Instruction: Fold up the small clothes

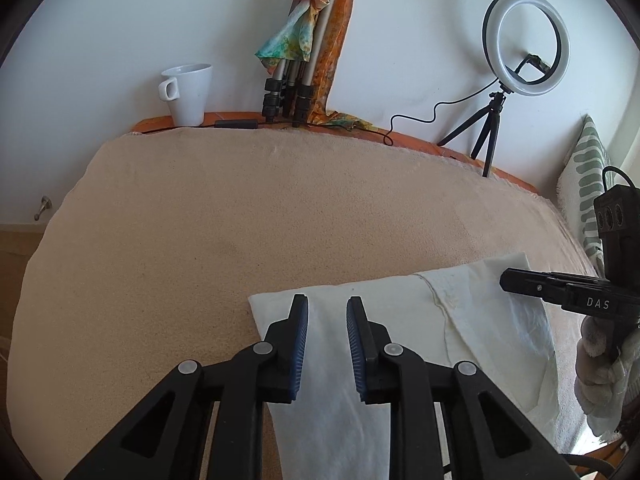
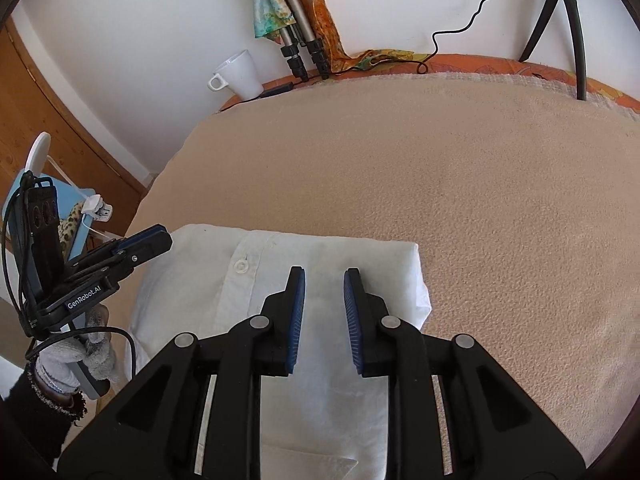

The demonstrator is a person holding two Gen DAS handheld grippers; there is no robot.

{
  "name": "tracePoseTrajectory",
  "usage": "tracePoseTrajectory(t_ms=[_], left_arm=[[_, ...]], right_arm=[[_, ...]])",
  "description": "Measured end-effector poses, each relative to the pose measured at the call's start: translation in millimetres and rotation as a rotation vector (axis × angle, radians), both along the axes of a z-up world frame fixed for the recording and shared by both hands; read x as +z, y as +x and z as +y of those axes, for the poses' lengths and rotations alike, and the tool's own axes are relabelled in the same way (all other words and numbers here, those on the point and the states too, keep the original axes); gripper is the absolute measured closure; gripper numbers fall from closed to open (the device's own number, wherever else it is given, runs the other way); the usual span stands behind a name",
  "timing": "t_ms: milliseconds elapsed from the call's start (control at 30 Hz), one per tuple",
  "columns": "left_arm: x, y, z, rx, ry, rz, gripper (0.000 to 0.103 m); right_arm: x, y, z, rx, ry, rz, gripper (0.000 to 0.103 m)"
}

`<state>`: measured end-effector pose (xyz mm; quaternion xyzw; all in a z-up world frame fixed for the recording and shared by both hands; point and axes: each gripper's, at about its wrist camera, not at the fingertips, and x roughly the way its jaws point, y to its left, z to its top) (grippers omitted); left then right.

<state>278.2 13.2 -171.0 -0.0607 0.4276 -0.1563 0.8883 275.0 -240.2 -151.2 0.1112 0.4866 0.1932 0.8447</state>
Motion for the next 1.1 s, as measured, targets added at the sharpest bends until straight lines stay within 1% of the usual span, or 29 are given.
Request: tracePoseTrajectory(t_ms=[100,167,200,267,333,367,400,433,467,500,567,600,633,667,700,733,767,800,867,967,1000,1100], left_arm=[[-17.9,7.9,2.2,0.02,0.027,0.025,0.084],[-26.2,8.1,3.5,0.033,0.046,0.014,0.083],[-29.2,7.5,4.1,0.037,0.046,0.007,0.083],[-30.1,7.6,6.1,0.049,0.048,0.001,0.083],[-29.0,10.0,11.8,0.091,0.074,0.003,0.084],[-29.1,12.0,17.0,0.127,0.112,0.006,0.084],[-29.4,13.9,25.7,0.157,0.114,0.018,0.084],[-29.2,13.6,38.2,0.189,0.088,0.033,0.087],[-27.6,11.5,50.0,0.212,0.051,0.041,0.089],[-24.5,7.4,60.2,0.228,0.028,0.041,0.089],[-15.4,-3.8,74.5,0.242,0.0,0.026,0.087],[-10.4,-10.4,80.2,0.244,-0.02,0.02,0.085],[-5.6,-17.4,85.4,0.245,-0.048,0.018,0.078],[-2.2,-23.4,90.5,0.243,-0.094,0.025,0.072],[-0.3,-29.1,95.4,0.233,-0.16,0.042,0.069],[0.8,-33.8,99.0,0.223,-0.226,0.059,0.068],[1.9,-36.9,100.9,0.214,-0.275,0.073,0.068],[2.5,-40.1,101.0,0.204,-0.305,0.083,0.068],[1.3,-38.5,96.5,0.178,-0.347,0.114,0.065],[-8.5,-33.4,88.3,0.162,-0.459,0.2,0.062],[-11.1,-32.4,84.4,0.156,-0.48,0.225,0.062],[-17.1,-31.8,74.1,0.154,-0.471,0.251,0.06]], right_arm=[[-8.4,7.7,-7.9,-0.025,-0.017,0.017,0.082],[-13.8,12.1,-9.0,-0.043,-0.055,0.015,0.083],[-16.7,13.9,-10.4,-0.057,-0.081,0.015,0.086],[-25.1,17.9,-16.9,-0.084,-0.083,0.034,0.09],[-29.3,20.3,-23.6,-0.107,-0.07,0.044,0.103],[-29.0,21.4,-25.6,-0.117,-0.082,0.051,0.103],[-27.3,22.0,-28.4,-0.128,-0.083,0.058,0.103],[-24.0,21.8,-30.9,-0.151,-0.111,0.062,0.101],[-19.8,20.9,-34.6,-0.172,-0.14,0.059,0.095],[-13.5,17.4,-39.9,-0.188,-0.142,0.047,0.094],[0.6,7.5,-55.0,-0.204,-0.072,0.036,0.091],[7.0,2.6,-62.0,-0.214,-0.039,0.036,0.084],[13.4,-3.3,-68.4,-0.218,-0.004,0.034,0.073],[18.6,-9.3,-73.5,-0.218,0.029,0.03,0.067],[23.2,-15.5,-77.8,-0.216,0.053,0.025,0.057],[26.6,-22.1,-80.5,-0.21,0.07,0.022,0.054],[28.6,-28.1,-82.2,-0.2,0.091,0.025,0.054],[29.4,-33.4,-83.2,-0.191,0.116,0.033,0.054],[28.0,-43.0,-82.7,-0.178,0.162,0.058,0.054],[22.5,-53.9,-76.7,-0.152,0.199,0.097,0.054],[19.7,-56.3,-74.5,-0.148,0.2,0.109,0.054],[10.2,-61.9,-70.5,-0.148,0.187,0.131,0.054]])
